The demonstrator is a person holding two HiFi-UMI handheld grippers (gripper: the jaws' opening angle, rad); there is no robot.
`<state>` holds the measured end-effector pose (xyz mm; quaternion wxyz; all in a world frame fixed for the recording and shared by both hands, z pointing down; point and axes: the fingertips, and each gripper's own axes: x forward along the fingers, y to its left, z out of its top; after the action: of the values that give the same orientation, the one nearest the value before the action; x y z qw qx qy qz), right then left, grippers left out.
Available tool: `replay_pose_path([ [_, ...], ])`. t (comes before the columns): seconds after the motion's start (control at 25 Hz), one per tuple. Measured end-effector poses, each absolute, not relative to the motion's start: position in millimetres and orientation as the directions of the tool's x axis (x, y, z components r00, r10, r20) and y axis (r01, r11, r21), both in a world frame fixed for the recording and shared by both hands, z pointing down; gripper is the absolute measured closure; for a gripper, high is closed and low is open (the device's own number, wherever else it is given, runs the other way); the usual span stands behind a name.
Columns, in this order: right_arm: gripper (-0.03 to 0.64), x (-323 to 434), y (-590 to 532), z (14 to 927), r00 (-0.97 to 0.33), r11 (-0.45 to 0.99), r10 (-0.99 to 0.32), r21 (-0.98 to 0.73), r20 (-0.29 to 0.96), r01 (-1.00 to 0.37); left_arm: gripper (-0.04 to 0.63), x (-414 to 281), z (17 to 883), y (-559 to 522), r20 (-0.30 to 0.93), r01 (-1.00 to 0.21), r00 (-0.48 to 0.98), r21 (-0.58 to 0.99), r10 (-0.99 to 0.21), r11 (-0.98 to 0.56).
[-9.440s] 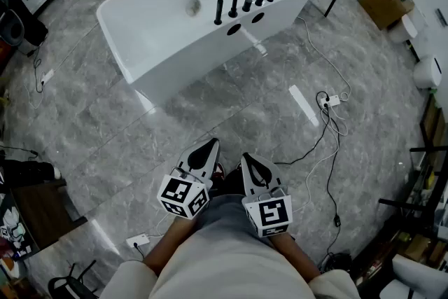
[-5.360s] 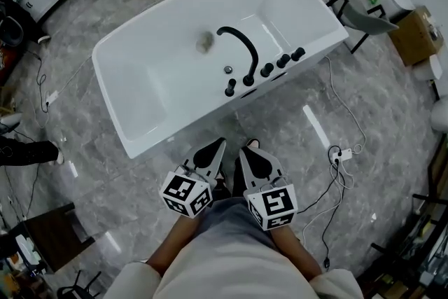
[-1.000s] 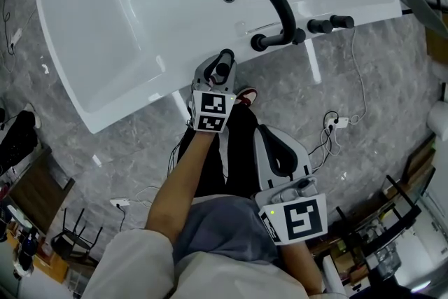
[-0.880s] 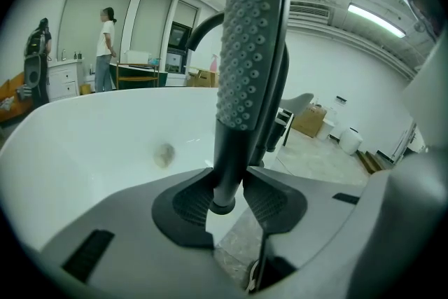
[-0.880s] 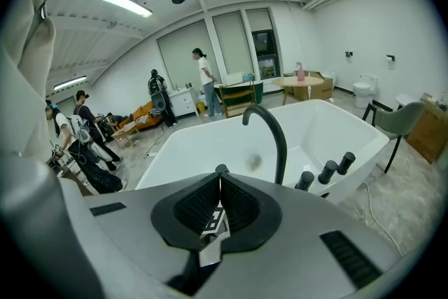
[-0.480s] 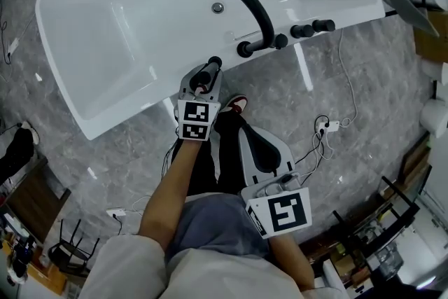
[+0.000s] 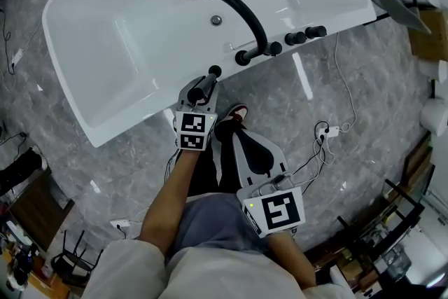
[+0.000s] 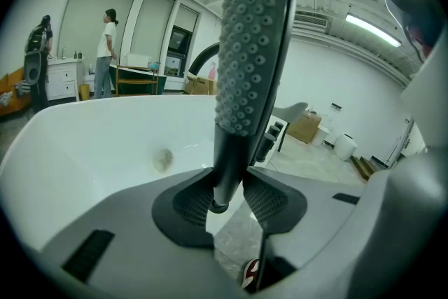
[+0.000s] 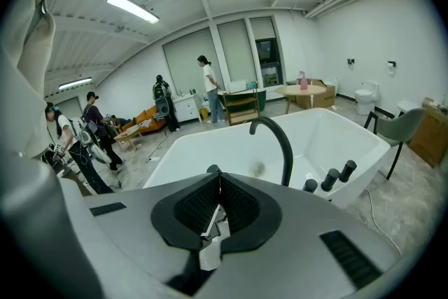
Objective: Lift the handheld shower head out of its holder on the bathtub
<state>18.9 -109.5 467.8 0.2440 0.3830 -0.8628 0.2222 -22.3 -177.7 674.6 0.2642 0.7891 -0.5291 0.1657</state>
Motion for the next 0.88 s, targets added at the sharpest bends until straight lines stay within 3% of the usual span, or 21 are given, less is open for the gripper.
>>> replay_pose_path([
  [0.88,0.597,23,-107,449,-0.573,0.569,-0.588,-0.212,0.571,-0.795,0.457,-23,628,-165,0.526,-0.893,0.448,0.226,-0.723,-0.389],
])
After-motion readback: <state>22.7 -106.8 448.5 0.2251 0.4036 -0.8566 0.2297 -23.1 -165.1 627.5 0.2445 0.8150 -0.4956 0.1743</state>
